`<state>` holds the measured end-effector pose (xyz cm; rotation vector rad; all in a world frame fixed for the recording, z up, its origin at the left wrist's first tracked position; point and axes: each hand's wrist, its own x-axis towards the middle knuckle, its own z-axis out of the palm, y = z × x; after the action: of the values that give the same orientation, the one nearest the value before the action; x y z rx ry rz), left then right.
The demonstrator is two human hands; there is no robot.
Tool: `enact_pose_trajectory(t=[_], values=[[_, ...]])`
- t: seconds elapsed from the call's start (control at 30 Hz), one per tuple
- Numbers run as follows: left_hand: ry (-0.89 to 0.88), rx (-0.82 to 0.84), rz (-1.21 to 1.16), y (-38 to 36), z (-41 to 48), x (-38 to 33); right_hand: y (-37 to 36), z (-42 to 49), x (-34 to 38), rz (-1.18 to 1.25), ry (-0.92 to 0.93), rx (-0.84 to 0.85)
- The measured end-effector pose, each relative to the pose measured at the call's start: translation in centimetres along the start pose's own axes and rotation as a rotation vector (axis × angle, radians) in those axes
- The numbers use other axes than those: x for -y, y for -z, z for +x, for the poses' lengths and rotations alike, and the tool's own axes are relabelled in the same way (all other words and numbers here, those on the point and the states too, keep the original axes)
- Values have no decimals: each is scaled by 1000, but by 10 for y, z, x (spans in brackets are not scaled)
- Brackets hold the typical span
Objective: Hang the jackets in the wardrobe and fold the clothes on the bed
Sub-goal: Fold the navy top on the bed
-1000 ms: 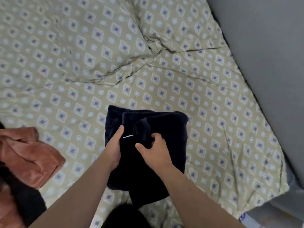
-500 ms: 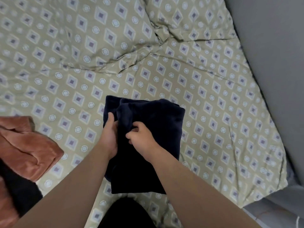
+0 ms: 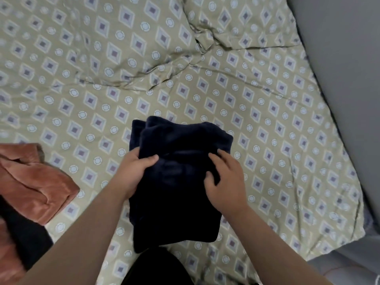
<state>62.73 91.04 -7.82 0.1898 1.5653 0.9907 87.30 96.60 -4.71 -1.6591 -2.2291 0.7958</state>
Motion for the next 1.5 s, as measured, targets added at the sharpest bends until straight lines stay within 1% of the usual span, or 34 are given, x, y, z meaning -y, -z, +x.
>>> enact_pose_trajectory(t=[0.03,0.07,0.1,0.13,0.17,0.2,0.23,0.27,0.3,0.33,0.4,0.47,0.6,0.7,0.93,1.03,1.23,1.5], values=[[-25,-35,22,9,1,-4,-6,0,0,-82,78,39],[-49,-108,103,16,2,-5,-13,2,1,-143,123,93],[-78,-225,256,20,3,-4,-22,5,4,-178,142,149],[-159,-376,486,21,3,-2,-30,8,6,-201,148,198],[-336,-492,722,16,1,-2,-38,11,6,-223,153,232],[-574,-491,918,9,0,1,-46,14,5,-237,158,250],[-782,-391,1068,-1,0,7,-51,17,2,-239,160,254],[-913,-263,1178,-10,2,15,-56,19,-1,-237,163,252],[-946,-174,1257,-14,6,24,-61,20,-4,-241,170,248],[-915,-143,1311,-16,10,34,-66,20,-6,-254,183,235],[-822,-166,1368,-13,25,51,-79,20,-11,-301,228,199],[-789,-183,1396,-7,39,63,-95,23,-16,-339,258,174],[-804,-207,1435,-7,62,75,-120,31,-30,-396,257,132],[-807,-226,1473,-8,64,78,-124,32,-34,-402,268,116],[-793,-254,1471,-11,66,79,-135,35,-40,-358,304,64],[-814,-272,1496,-13,68,84,-138,34,-45,-349,317,40],[-812,-294,1491,-15,64,80,-133,35,-40,-347,312,59],[-821,-288,1470,-12,68,83,-137,35,-39,-355,313,37]])
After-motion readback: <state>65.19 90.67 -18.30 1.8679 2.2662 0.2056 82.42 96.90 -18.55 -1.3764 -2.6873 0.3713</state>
